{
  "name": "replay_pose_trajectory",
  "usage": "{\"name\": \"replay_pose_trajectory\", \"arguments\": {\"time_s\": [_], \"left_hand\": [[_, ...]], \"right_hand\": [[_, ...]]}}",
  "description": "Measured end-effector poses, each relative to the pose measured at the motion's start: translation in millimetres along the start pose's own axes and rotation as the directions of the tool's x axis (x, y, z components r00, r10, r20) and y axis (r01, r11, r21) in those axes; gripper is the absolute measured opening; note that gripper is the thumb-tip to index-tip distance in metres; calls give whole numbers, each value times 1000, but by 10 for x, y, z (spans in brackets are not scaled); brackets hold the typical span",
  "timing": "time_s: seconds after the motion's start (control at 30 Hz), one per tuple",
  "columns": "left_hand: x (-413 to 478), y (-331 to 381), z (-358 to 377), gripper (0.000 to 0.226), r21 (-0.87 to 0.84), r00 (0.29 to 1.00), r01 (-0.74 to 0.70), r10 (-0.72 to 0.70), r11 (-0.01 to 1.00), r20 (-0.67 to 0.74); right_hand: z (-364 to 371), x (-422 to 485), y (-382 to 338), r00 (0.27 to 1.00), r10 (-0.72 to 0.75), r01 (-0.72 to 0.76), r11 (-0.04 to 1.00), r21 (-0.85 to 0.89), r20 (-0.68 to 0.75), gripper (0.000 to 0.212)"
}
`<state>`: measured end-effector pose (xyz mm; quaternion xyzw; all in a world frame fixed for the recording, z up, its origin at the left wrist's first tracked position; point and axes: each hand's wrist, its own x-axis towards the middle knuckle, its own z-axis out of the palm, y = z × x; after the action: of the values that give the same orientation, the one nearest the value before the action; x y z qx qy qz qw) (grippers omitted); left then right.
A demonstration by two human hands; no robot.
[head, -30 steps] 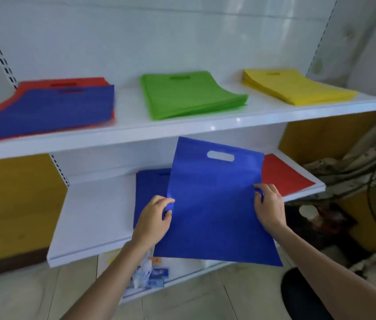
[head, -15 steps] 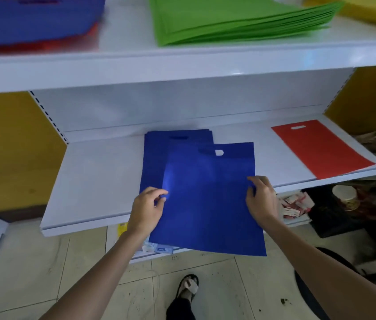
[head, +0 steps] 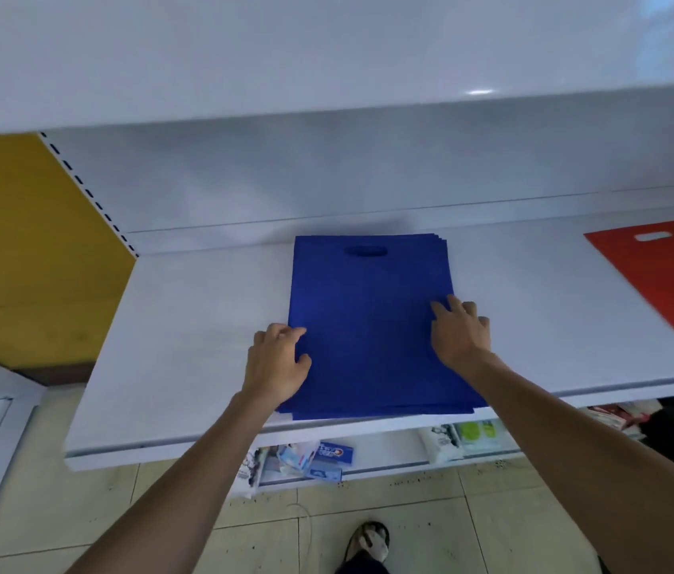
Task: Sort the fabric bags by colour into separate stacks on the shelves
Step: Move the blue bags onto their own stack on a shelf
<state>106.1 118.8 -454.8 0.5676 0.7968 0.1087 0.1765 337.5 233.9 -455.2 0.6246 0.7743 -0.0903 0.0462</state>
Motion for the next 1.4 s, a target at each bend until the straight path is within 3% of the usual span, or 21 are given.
{"name": "replay_pose_trajectory", "arguments": {"time_s": [0.07,0.13,0.4,0.63,0.9,1.17,1.3,1.4], "left_hand": [[41,22,-15,45,32,999,32,-33,999,36],[26,53,-64,44,35,998,55,-56,998,35],[-743,345,-505,34,-83,998,-64,64,995,-1],[-1705,715,-1211,28,-112,983,-184,182,977,-30],[-2189,1040,-2461,24,-85,916,-293,254,952,-311],[-2008,781,-3330,20,-68,767,-404,297,912,-569],[-1693,313,-3783,21,-70,699,-340,203,938,-685],[-1356,-154,-4097,22,-52,700,-159,75,986,-710]], "right_hand": [[-32,19,-31,997,38,-33,996,-82,65,43],[-136,-14,-65,998,47,-45,996,-74,30,35],[-685,-999,-52,984,-55,94,968,232,-168,44],[-1693,-2011,49,946,-125,180,970,164,-298,39],[-2907,-2518,-158,843,-115,222,964,146,-525,32],[-3471,-2192,-885,728,-172,338,932,129,-663,33],[-3608,-1846,-1434,762,-148,347,915,205,-630,35],[-3629,-1560,-1800,797,-124,350,893,284,-592,35]]}}
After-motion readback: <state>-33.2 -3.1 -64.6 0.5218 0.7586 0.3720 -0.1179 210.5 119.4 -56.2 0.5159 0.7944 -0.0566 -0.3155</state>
